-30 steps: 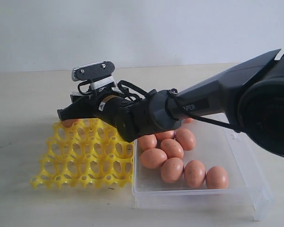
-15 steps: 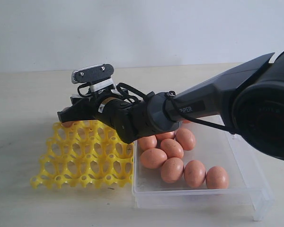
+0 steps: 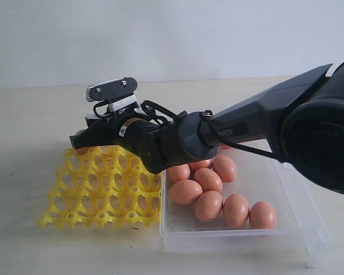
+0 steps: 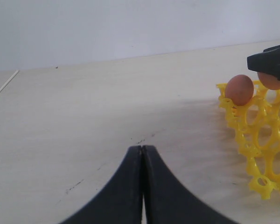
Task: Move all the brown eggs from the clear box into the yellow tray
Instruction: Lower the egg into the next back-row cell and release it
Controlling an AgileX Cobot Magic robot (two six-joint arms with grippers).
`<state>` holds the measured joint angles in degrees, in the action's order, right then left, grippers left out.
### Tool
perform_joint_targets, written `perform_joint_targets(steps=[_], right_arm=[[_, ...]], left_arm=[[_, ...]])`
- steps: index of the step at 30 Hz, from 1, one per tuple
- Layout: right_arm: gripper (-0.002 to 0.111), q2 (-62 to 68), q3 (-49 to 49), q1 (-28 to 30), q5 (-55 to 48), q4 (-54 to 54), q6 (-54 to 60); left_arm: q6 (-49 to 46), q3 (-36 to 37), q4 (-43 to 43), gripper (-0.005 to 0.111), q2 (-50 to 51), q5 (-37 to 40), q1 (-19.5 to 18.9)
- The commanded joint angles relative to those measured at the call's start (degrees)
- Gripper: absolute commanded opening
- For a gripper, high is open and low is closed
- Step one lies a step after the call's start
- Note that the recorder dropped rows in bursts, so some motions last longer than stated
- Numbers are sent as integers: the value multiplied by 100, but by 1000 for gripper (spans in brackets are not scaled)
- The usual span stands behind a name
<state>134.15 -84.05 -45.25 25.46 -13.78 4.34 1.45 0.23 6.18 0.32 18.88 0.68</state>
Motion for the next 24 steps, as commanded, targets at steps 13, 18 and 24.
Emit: perform_joint_targets(steps=[13, 18, 24], right_arm=[[50, -6, -50, -4, 123, 23, 56], [62, -6, -50, -4, 123, 23, 56], [61, -32, -50, -4, 123, -129, 56]], left_arm=[[25, -23, -16, 0, -32, -58, -7], [25, -23, -16, 0, -32, -58, -7], [25, -23, -16, 0, -32, -58, -7]])
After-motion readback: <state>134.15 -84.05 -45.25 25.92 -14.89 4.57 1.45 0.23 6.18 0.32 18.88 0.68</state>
